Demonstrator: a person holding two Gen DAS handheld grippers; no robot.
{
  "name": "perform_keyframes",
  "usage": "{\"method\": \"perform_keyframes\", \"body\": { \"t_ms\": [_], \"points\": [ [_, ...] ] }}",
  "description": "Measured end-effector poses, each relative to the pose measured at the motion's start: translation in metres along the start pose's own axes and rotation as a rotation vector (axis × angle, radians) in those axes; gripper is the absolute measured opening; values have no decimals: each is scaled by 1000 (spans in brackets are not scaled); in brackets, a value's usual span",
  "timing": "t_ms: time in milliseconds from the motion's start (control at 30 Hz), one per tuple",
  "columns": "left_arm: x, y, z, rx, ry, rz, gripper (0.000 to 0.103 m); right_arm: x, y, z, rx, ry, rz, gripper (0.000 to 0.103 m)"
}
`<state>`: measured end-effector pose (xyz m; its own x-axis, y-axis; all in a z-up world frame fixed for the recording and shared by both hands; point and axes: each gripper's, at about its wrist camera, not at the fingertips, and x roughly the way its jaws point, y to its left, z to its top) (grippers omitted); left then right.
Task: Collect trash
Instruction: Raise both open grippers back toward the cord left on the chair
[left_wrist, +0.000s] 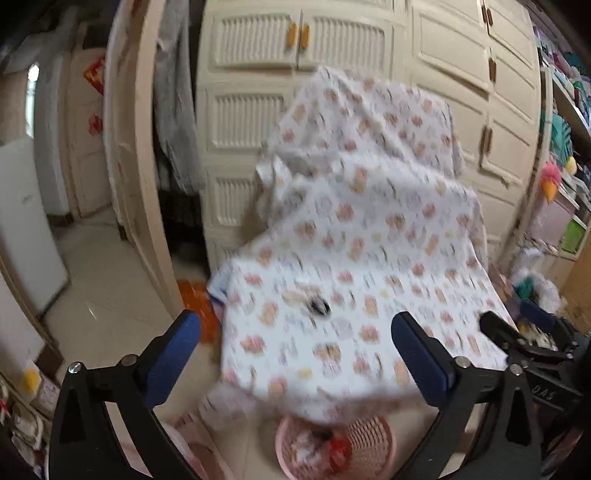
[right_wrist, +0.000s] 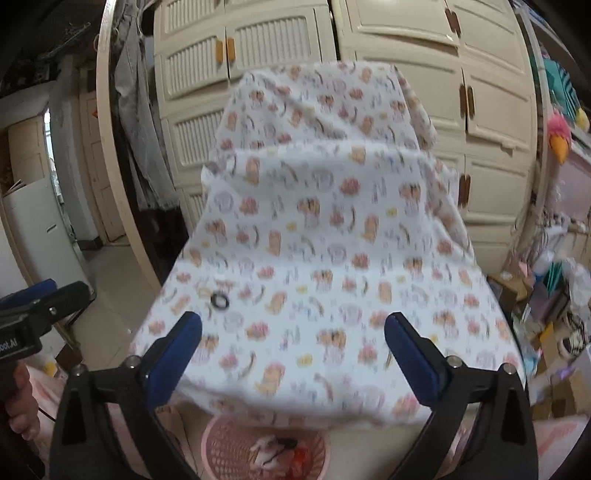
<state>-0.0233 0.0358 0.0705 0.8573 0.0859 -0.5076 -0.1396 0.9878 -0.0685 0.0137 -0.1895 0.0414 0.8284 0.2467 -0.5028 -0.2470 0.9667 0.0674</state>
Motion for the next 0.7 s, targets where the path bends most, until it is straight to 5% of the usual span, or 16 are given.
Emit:
{"method": "perform_keyframes", "body": {
  "t_ms": [333,500,700],
  "points": [
    [39,9,41,74,-73,38,102,14,-14,42,-29,-78,-29,103],
    [78,27,45,38,48,96,102,42,-24,15,-43,-5,-66,103],
    [113,38,42,-11,135,51,102,61,-31,8,-54,42,-76,103]
  ]
}}
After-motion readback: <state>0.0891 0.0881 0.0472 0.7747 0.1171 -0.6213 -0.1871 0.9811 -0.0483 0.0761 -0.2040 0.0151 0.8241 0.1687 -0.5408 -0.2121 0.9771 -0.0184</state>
